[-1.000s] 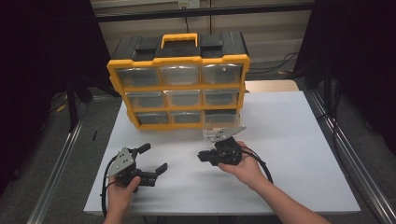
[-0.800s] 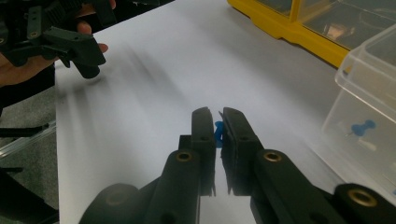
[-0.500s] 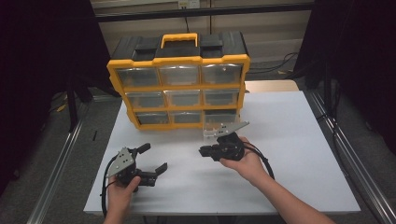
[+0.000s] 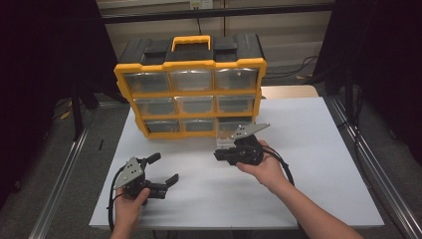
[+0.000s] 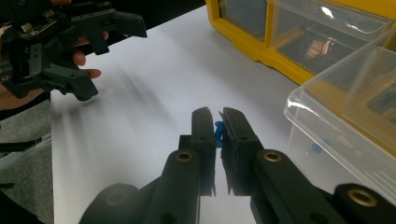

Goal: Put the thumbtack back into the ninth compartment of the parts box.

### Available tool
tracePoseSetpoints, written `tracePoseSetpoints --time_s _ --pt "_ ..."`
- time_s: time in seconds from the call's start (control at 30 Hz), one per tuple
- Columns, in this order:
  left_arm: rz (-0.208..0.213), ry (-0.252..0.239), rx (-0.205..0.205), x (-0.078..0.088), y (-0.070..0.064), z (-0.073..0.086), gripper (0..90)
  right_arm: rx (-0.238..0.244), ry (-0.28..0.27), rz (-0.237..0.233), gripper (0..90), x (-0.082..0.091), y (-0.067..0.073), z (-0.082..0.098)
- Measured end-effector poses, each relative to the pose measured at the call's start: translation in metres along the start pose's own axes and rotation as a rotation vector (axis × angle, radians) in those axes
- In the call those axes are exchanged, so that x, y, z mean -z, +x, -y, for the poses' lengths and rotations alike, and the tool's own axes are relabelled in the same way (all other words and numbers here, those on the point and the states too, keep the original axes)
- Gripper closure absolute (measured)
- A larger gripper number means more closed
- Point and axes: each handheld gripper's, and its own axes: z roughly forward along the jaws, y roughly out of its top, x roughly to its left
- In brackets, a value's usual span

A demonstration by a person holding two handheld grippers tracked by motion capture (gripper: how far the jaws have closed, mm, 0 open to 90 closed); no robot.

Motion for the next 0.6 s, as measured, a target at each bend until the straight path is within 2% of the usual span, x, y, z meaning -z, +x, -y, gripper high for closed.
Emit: tracePoseSetpoints --time_s 0.2,0.6 --pt "0.0 0.002 -0.003 0.0 0.0 0.0 2.0 -0.011 -0.007 -0.001 84.7 0.001 -0.002 -0.003" --pt "0.0 0.005 -0.008 0.0 0.0 0.0 2.0 -0.017 -0.019 0.027 84.7 0.007 -0.008 -0.011"
